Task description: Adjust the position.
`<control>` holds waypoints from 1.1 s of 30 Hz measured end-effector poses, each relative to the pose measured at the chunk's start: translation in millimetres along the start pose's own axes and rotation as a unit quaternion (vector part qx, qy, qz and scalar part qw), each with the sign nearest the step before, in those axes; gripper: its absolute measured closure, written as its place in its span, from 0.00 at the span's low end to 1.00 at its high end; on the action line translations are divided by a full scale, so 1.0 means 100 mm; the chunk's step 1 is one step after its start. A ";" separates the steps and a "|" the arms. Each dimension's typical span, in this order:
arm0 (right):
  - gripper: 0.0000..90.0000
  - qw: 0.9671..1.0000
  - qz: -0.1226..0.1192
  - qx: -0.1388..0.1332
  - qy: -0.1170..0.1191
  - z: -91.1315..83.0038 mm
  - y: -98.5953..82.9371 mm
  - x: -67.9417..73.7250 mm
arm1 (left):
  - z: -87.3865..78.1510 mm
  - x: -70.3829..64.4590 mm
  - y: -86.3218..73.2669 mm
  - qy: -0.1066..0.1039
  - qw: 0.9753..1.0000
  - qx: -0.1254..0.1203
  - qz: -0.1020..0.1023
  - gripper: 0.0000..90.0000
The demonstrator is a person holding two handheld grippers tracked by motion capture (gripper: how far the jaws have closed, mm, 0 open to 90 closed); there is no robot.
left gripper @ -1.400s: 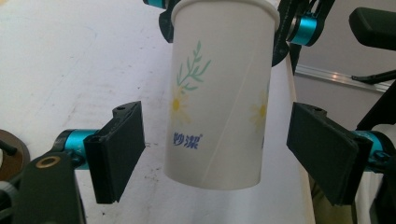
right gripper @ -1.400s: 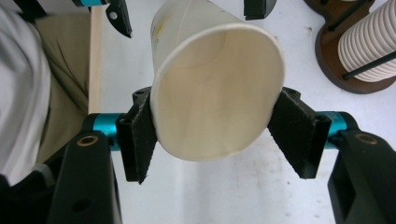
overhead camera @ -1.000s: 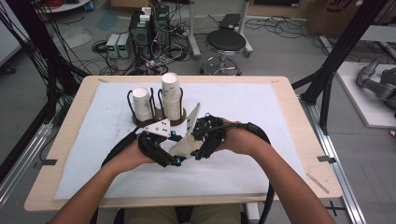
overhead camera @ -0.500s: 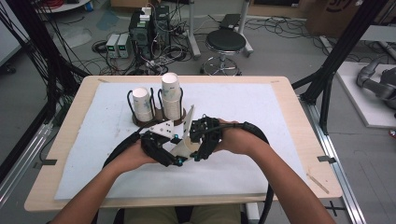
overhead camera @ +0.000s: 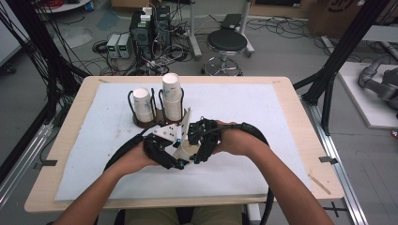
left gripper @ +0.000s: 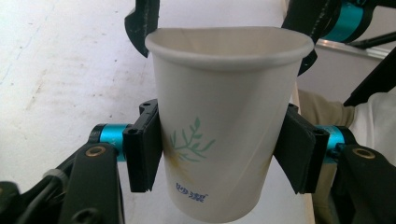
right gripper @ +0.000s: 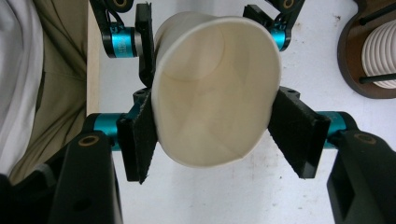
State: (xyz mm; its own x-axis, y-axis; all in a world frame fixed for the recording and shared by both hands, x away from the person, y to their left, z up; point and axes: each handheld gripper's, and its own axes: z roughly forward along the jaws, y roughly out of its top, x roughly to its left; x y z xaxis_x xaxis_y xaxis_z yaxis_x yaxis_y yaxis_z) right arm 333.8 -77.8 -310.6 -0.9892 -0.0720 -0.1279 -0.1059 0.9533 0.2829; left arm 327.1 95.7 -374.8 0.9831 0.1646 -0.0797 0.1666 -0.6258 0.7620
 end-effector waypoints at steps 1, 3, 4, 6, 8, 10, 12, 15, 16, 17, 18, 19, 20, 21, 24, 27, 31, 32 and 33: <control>0.39 1.000 0.004 -0.005 0.000 0.00 -0.01 0.00 | -0.01 0.00 -0.01 0.000 1.000 -0.003 0.000 0.43; 0.34 1.000 0.014 -0.022 -0.002 -0.02 -0.02 -0.02 | -0.03 0.01 -0.02 0.004 1.000 -0.013 -0.002 0.42; 0.30 0.999 0.024 -0.034 -0.005 -0.04 -0.04 -0.02 | -0.05 0.02 -0.04 0.006 1.000 -0.016 -0.004 0.42; 0.26 0.997 0.046 -0.067 -0.011 -0.08 -0.08 -0.04 | -0.06 0.03 -0.06 0.008 0.999 -0.030 -0.010 0.42; 0.26 0.993 0.058 -0.099 -0.015 -0.13 -0.13 -0.05 | -0.08 0.04 -0.10 0.016 0.999 -0.047 -0.021 0.41; 0.26 0.989 0.069 -0.127 -0.020 -0.17 -0.19 -0.06 | -0.10 0.05 -0.14 0.026 0.997 -0.064 -0.031 0.41; 0.26 0.983 0.088 -0.156 -0.028 -0.21 -0.28 -0.07 | -0.13 0.06 -0.21 0.040 0.995 -0.084 -0.042 0.40; 0.26 0.972 0.120 -0.200 -0.038 -0.24 -0.42 -0.07 | -0.18 0.07 -0.31 0.059 0.990 -0.112 -0.055 0.39; 0.26 0.960 0.143 -0.238 -0.047 -0.24 -0.55 -0.06 | -0.20 0.08 -0.34 0.063 0.989 -0.120 -0.059 0.39; 0.26 0.956 0.150 -0.247 -0.049 -0.24 -0.60 -0.06 | -0.21 0.08 -0.37 0.066 0.988 -0.128 -0.062 0.39; 0.26 0.956 0.150 -0.247 -0.049 -0.24 -0.60 -0.06 | -0.23 0.08 -0.41 0.071 0.986 -0.138 -0.066 0.39; 0.26 0.951 0.162 -0.257 -0.055 -0.23 -0.66 -0.05 | -0.26 0.08 -0.46 0.079 0.984 -0.148 -0.067 0.39; 0.26 0.945 0.175 -0.267 -0.067 -0.21 -0.75 -0.04 | -0.27 0.08 -0.48 0.084 0.982 -0.153 -0.069 0.39; 0.26 0.942 0.182 -0.273 -0.070 -0.20 -0.79 -0.04 | -0.29 0.08 -0.52 0.089 0.981 -0.159 -0.070 0.39; 0.26 0.928 0.213 -0.293 -0.086 -0.15 -0.97 0.00 | -0.35 0.07 -0.61 0.108 0.975 -0.181 -0.072 0.39; 0.26 0.914 0.244 -0.307 -0.106 -0.09 -1.14 0.04 | -0.43 0.08 -0.70 0.127 0.968 -0.203 -0.079 0.39; 0.26 0.891 0.285 -0.318 -0.152 0.01 -1.45 0.14 | -0.55 0.08 -0.83 0.154 0.956 -0.233 -0.087 0.38; 0.26 0.885 0.295 -0.320 -0.166 0.04 -1.52 0.17 | -0.59 0.09 -0.86 0.163 0.952 -0.242 -0.090 0.38; 0.26 0.876 0.308 -0.325 -0.179 0.08 -1.61 0.21 | -0.63 0.09 -0.89 0.170 0.950 -0.245 -0.089 0.38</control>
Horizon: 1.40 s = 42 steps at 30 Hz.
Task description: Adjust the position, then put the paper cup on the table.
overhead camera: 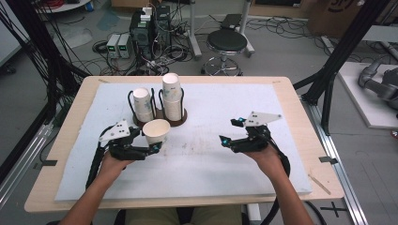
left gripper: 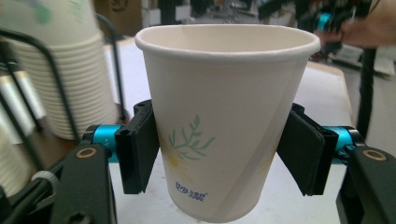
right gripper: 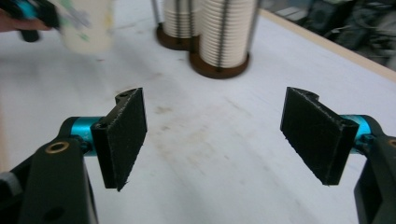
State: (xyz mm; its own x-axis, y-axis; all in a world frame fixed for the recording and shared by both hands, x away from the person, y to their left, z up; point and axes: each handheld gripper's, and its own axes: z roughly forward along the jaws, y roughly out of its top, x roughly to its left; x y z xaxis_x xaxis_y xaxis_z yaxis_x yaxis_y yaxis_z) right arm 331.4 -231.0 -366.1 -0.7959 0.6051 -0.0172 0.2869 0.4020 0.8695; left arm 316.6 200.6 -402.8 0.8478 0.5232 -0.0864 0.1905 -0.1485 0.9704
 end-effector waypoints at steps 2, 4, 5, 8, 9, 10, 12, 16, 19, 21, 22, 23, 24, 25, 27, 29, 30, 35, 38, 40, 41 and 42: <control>0.26 1.000 0.015 -0.012 -0.017 -0.04 -0.11 -0.04 | -0.07 0.04 0.00 0.013 1.000 -0.012 0.000 0.37; 0.26 0.999 0.030 -0.025 -0.033 -0.09 -0.23 -0.07 | -0.14 0.08 0.00 0.021 0.999 -0.028 -0.001 0.37; 0.26 0.998 0.034 -0.030 -0.037 -0.11 -0.27 -0.08 | -0.17 0.10 -0.01 0.025 0.999 -0.036 -0.001 0.37; 0.26 0.997 0.035 -0.033 -0.053 -0.16 -0.34 -0.11 | -0.24 0.12 -0.05 0.034 0.998 -0.053 -0.002 0.37; 0.26 0.997 0.036 -0.036 -0.057 -0.17 -0.35 -0.11 | -0.25 0.13 -0.06 0.036 0.998 -0.057 -0.003 0.37; 0.26 0.997 0.032 -0.039 -0.062 -0.19 -0.37 -0.11 | -0.28 0.13 -0.09 0.038 0.997 -0.060 -0.003 0.37; 0.26 0.996 0.036 -0.042 -0.066 -0.22 -0.40 -0.10 | -0.31 0.15 -0.11 0.040 0.997 -0.064 -0.004 0.37; 0.26 0.996 0.042 -0.042 -0.067 -0.22 -0.41 -0.11 | -0.37 0.18 -0.14 0.046 0.996 -0.077 -0.009 0.38; 0.26 0.996 0.041 -0.043 -0.067 -0.21 -0.40 -0.11 | -0.39 0.18 -0.14 0.048 0.996 -0.077 -0.007 0.38; 0.26 0.996 0.038 -0.042 -0.066 -0.20 -0.41 -0.10 | -0.40 0.18 -0.15 0.051 0.996 -0.079 -0.006 0.38; 0.26 0.996 0.038 -0.042 -0.066 -0.20 -0.41 -0.10 | -0.40 0.18 -0.15 0.052 0.996 -0.079 -0.006 0.38; 0.26 0.996 0.038 -0.043 -0.065 -0.21 -0.41 -0.10 | -0.40 0.17 -0.14 0.051 0.996 -0.078 -0.004 0.38; 0.26 0.996 0.040 -0.042 -0.065 -0.21 -0.41 -0.10 | -0.39 0.16 -0.14 0.051 0.996 -0.079 -0.003 0.38; 0.26 0.996 0.038 -0.043 -0.066 -0.22 -0.41 -0.10 | -0.38 0.16 -0.14 0.049 0.996 -0.078 -0.001 0.38; 0.26 0.996 0.038 -0.046 -0.067 -0.23 -0.41 -0.11 | -0.37 0.16 -0.13 0.047 0.996 -0.076 0.001 0.38; 0.26 0.996 0.039 -0.046 -0.068 -0.24 -0.41 -0.12 | -0.36 0.16 -0.14 0.046 0.996 -0.073 0.002 0.38; 0.26 0.996 0.042 -0.047 -0.069 -0.24 -0.42 -0.12 | -0.36 0.15 -0.14 0.045 0.996 -0.074 0.001 0.38; 0.26 0.995 0.043 -0.049 -0.072 -0.26 -0.42 -0.13 | -0.36 0.17 -0.15 0.043 0.996 -0.073 0.000 0.38; 0.26 0.995 0.045 -0.049 -0.073 -0.27 -0.43 -0.13 | -0.33 0.16 -0.16 0.039 0.997 -0.069 -0.004 0.37; 0.26 0.995 0.045 -0.046 -0.072 -0.27 -0.45 -0.13 | -0.29 0.16 -0.17 0.036 0.997 -0.065 -0.007 0.37; 0.26 0.995 0.045 -0.043 -0.071 -0.27 -0.45 -0.13 | -0.27 0.16 -0.17 0.035 0.997 -0.065 -0.011 0.37; 0.26 0.996 0.043 -0.042 -0.072 -0.27 -0.46 -0.13 | -0.24 0.17 -0.16 0.036 0.997 -0.065 -0.012 0.37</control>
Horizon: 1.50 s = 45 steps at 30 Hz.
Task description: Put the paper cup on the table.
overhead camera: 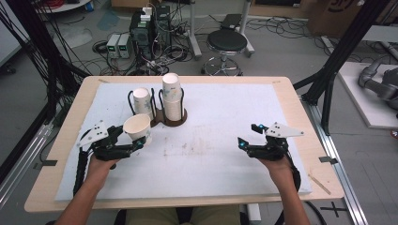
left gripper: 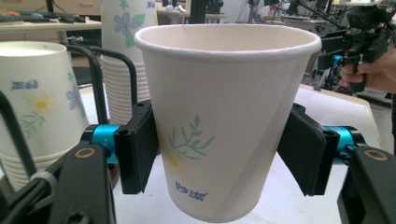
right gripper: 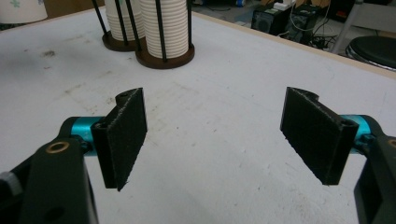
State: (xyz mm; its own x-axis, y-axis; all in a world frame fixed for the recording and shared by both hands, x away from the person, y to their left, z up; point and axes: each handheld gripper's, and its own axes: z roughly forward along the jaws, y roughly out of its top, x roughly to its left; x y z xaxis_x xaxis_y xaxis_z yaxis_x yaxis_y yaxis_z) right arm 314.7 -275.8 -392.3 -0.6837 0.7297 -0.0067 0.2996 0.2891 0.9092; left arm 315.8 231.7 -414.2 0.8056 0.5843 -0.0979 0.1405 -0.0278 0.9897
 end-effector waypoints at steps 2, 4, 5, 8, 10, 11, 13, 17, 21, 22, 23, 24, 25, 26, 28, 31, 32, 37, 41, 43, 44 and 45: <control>0.26 1.000 -0.001 0.003 -0.001 -0.01 -0.01 -0.01 | 0.07 0.00 0.02 -0.003 1.000 0.001 -0.001 0.36; 0.26 1.000 0.000 0.000 -0.002 -0.02 -0.02 -0.03 | 0.15 -0.02 0.02 -0.005 1.000 -0.001 -0.006 0.36; 0.26 1.000 0.003 0.000 0.001 -0.03 -0.03 -0.03 | 0.19 -0.02 0.01 -0.006 1.000 0.001 -0.004 0.36; 0.26 1.000 0.002 -0.003 0.002 -0.04 -0.04 -0.03 | 0.33 -0.03 0.00 -0.011 1.000 0.005 -0.007 0.36; 0.26 1.000 0.002 -0.004 0.002 -0.05 -0.04 -0.04 | 0.43 -0.04 0.00 -0.016 1.000 0.003 -0.009 0.36; 0.26 1.000 0.004 -0.005 0.002 -0.05 -0.04 -0.04 | 0.50 -0.05 0.01 -0.023 1.000 0.002 -0.012 0.37; 0.26 1.000 0.007 -0.007 0.002 -0.07 -0.04 -0.05 | 0.64 -0.07 0.00 -0.033 0.999 0.008 -0.013 0.38; 0.26 1.000 0.005 -0.008 0.004 -0.07 -0.05 -0.06 | 0.90 -0.15 0.00 -0.052 0.998 0.031 0.002 0.38; 0.26 1.000 0.004 -0.009 0.006 -0.07 -0.05 -0.07 | 1.08 -0.19 0.00 -0.060 0.998 0.032 0.003 0.38; 0.26 1.000 0.003 -0.009 0.006 -0.08 -0.06 -0.07 | 1.12 -0.20 -0.01 -0.061 0.998 0.032 0.001 0.38; 0.26 1.000 0.006 -0.007 0.007 -0.08 -0.06 -0.06 | 1.15 -0.20 -0.02 -0.060 0.998 0.035 0.000 0.38; 0.26 1.000 0.004 -0.008 0.006 -0.08 -0.06 -0.07 | 1.18 -0.21 -0.04 -0.061 0.997 0.040 0.000 0.38; 0.26 1.000 0.006 -0.008 0.006 -0.08 -0.06 -0.06 | 1.20 -0.21 -0.06 -0.061 0.997 0.044 0.000 0.38; 0.26 1.000 0.005 -0.008 0.006 -0.08 -0.06 -0.06 | 1.24 -0.20 -0.08 -0.059 0.997 0.053 0.000 0.38; 0.26 1.000 0.004 -0.008 0.006 -0.08 -0.06 -0.06 | 1.28 -0.21 -0.13 -0.053 0.996 0.071 0.004 0.37; 0.26 1.000 0.003 -0.009 0.007 -0.08 -0.05 -0.06 | 1.35 -0.24 -0.19 -0.052 0.994 0.095 0.011 0.37; 0.26 1.000 0.003 -0.009 0.006 -0.08 -0.06 -0.06 | 1.37 -0.26 -0.20 -0.052 0.993 0.104 0.013 0.37; 0.26 1.000 0.004 -0.009 0.007 -0.08 -0.05 -0.06 | 1.45 -0.32 -0.23 -0.060 0.990 0.123 0.022 0.37; 0.26 1.000 0.005 -0.009 0.008 -0.09 -0.05 -0.05 | 1.49 -0.37 -0.26 -0.056 0.987 0.146 0.032 0.37; 0.26 1.000 0.005 -0.009 0.008 -0.09 -0.05 -0.05 | 1.50 -0.40 -0.26 -0.053 0.986 0.154 0.038 0.37; 0.26 1.000 0.004 -0.009 0.008 -0.09 -0.05 -0.06 | 1.50 -0.40 -0.26 -0.051 0.985 0.160 0.039 0.37; 0.26 1.000 0.004 -0.009 0.008 -0.09 -0.05 -0.06 | 1.50 -0.41 -0.26 -0.048 0.984 0.165 0.040 0.37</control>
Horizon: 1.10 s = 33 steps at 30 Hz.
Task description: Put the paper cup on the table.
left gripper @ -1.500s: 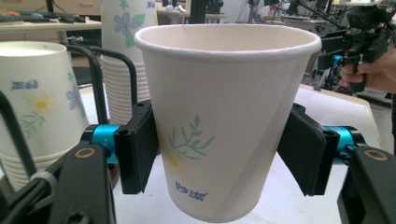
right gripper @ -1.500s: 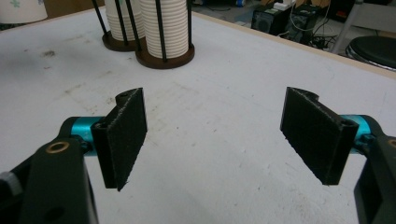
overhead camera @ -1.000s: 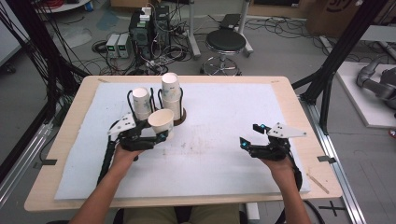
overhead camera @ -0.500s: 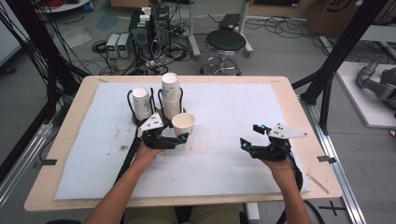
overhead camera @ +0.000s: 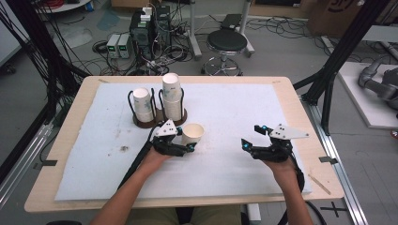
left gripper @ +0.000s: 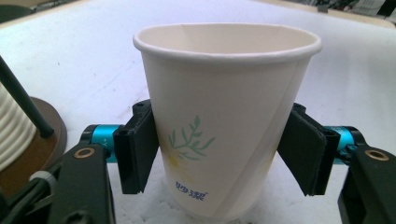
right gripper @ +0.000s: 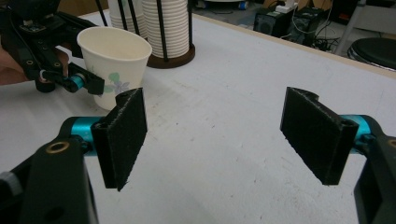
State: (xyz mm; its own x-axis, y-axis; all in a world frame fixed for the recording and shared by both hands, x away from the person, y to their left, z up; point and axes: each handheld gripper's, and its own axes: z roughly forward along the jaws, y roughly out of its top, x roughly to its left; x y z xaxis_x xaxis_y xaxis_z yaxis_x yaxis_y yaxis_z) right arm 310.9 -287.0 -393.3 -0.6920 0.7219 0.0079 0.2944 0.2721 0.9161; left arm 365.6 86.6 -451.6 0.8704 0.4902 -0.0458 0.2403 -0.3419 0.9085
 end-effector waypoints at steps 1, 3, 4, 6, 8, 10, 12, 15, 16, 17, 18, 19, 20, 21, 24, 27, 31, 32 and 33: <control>0.26 1.000 0.000 0.000 0.000 0.00 0.00 0.00 | 0.00 0.00 0.00 0.002 1.000 0.003 0.001 0.37; 0.26 1.000 0.000 0.001 0.000 0.00 0.00 0.00 | -0.01 -0.01 0.00 0.004 1.000 0.008 -0.004 0.37; 0.26 1.000 0.000 0.000 0.000 0.00 0.00 0.00 | -0.02 0.00 0.01 0.005 1.000 0.013 -0.006 0.37; 0.26 1.000 -0.001 0.000 0.000 0.00 0.00 0.00 | -0.04 0.00 0.01 0.005 1.000 0.024 -0.008 0.37; 0.26 1.000 -0.001 0.000 0.001 0.00 0.00 0.00 | -0.07 -0.01 0.00 0.006 0.999 0.033 -0.006 0.37; 0.26 1.000 -0.003 0.002 0.001 0.00 0.00 0.01 | -0.09 -0.01 0.00 0.006 0.999 0.040 -0.004 0.37; 0.26 1.000 -0.003 0.002 0.002 0.01 0.00 0.01 | -0.11 -0.01 -0.02 0.006 0.999 0.044 -0.007 0.37; 0.26 1.000 -0.002 0.002 0.002 0.01 0.00 0.01 | -0.12 -0.03 -0.04 0.009 0.999 0.042 -0.006 0.37; 0.26 1.000 -0.002 0.002 0.003 0.01 0.00 0.01 | -0.12 -0.03 -0.04 0.011 0.999 0.041 -0.006 0.37; 0.26 1.000 -0.002 0.002 0.003 0.01 0.00 0.01 | -0.11 -0.04 -0.05 0.012 0.999 0.040 -0.006 0.37; 0.26 1.000 0.000 0.002 0.003 0.01 0.01 0.01 | -0.11 -0.04 -0.05 0.013 0.999 0.040 -0.006 0.36; 0.26 1.000 -0.001 0.002 0.003 0.01 0.01 0.01 | -0.11 -0.04 -0.05 0.013 0.999 0.039 -0.008 0.36; 0.26 1.000 -0.002 0.001 0.003 0.01 0.01 0.01 | -0.11 -0.04 -0.05 0.014 0.999 0.037 -0.009 0.34; 0.26 1.000 0.000 0.002 0.005 0.01 0.00 0.01 | -0.12 -0.04 -0.06 0.015 0.999 0.036 -0.012 0.33; 0.26 1.000 0.000 0.005 0.005 0.01 -0.01 0.00 | -0.17 -0.02 -0.07 0.017 0.999 0.023 -0.036 0.20; 0.26 1.000 0.002 0.006 0.004 0.01 -0.01 -0.01 | -0.29 -0.01 -0.11 0.015 0.999 0.018 -0.041 0.19; 0.26 1.000 0.000 0.010 0.002 0.01 -0.02 -0.01 | -0.50 -0.01 -0.14 0.013 0.999 0.001 -0.041 0.19; 0.26 1.000 0.001 0.012 0.002 0.02 -0.02 -0.01 | -0.56 0.00 -0.15 0.011 0.999 -0.006 -0.043 0.19; 0.26 1.000 0.000 0.014 0.001 0.02 -0.03 -0.01 | -0.62 0.01 -0.16 0.011 0.999 -0.012 -0.044 0.19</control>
State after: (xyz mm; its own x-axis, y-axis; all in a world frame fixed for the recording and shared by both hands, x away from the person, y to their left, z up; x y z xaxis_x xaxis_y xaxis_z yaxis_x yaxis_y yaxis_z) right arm 312.3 -286.9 -396.7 -0.6931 0.7208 0.0096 0.3128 0.2887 0.9049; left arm 335.5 142.4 -440.5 0.8366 0.5350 -0.1180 0.3060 -0.2776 0.9107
